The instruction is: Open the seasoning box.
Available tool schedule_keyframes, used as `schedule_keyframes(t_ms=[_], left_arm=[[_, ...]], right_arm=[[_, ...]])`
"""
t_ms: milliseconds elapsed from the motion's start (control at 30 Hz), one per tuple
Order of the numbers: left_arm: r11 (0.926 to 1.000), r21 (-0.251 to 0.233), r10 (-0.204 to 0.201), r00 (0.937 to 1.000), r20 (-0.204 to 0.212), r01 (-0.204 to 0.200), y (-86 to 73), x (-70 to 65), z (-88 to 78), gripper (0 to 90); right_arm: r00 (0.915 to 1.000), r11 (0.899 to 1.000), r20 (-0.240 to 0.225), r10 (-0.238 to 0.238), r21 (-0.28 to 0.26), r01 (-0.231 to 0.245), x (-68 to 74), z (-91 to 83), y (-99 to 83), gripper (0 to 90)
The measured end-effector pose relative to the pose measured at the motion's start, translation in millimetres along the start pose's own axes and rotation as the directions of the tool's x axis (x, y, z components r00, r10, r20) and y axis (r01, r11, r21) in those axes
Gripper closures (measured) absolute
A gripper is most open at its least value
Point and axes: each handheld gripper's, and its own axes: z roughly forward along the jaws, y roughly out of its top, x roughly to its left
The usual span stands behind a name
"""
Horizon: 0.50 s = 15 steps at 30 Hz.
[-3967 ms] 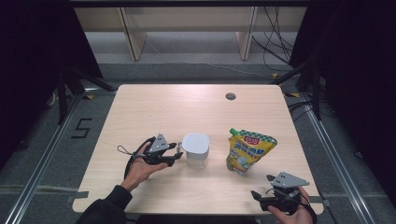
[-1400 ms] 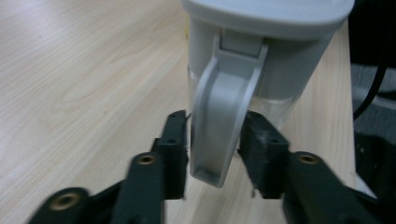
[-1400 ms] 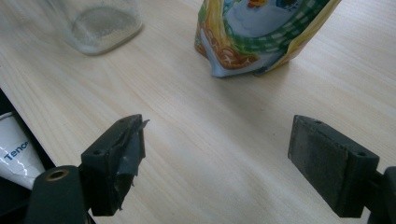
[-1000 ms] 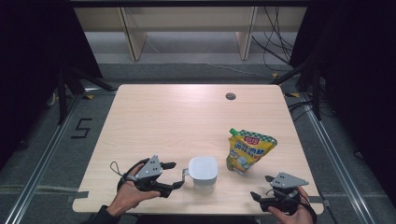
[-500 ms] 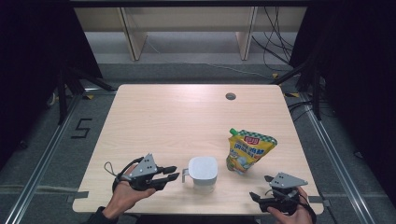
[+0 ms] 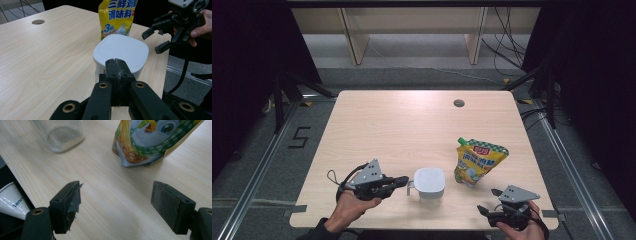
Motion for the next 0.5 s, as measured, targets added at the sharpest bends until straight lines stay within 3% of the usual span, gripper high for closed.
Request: schedule_keyframes(t_ms=[67, 267, 300, 333, 400, 500], left_arm=[[1.0, -0.002, 0.007, 0.9999, 0.012, -0.007, 3.6, 0.7, 3.2, 88.9], [0.9999, 0.013, 0.006, 0.9999, 0.015, -0.006, 8.6, 0.1, 14.7, 88.8], [0.9994, 0.02, 0.026, 0.9994, 0.023, -0.026, 9.7, 0.9, 17.2, 88.9], [0.9995, 0.028, 0.016, 0.9997, 0.02, -0.017, 9.8, 0.4, 19.6, 88.8], [0.9988, 0.036, 0.033, 0.9993, 0.019, -0.033, 9.8, 2.3, 23.7, 88.8], [0.9989, 0.042, 0.023, 0.9996, 0.015, -0.023, 8.8, 3.2, 26.6, 88.8]], right_arm=[[0.9998, 1.0, 0.005, -0.02, -0.005, 0.02, -0.8, 0.9, 0.6, 24.5], [1.0, 1.0, 0.0, -0.003, 0.002, 0.003, 0.5, 1.2, 0.2, 25.4], [1.0, 1.0, -0.001, -0.006, 0.002, 0.006, 0.4, 1.6, 0.4, 25.4], [0.9996, 1.0, 0.002, -0.027, -0.005, 0.027, -1.0, 2.0, 0.8, 25.4], [1.0, 1.0, -0.004, 0.001, 0.003, -0.001, 1.4, 1.6, 0.8, 25.3], [0.9998, 1.0, -0.003, -0.017, -0.005, 0.017, -0.1, 1.8, 1.0, 25.3]])
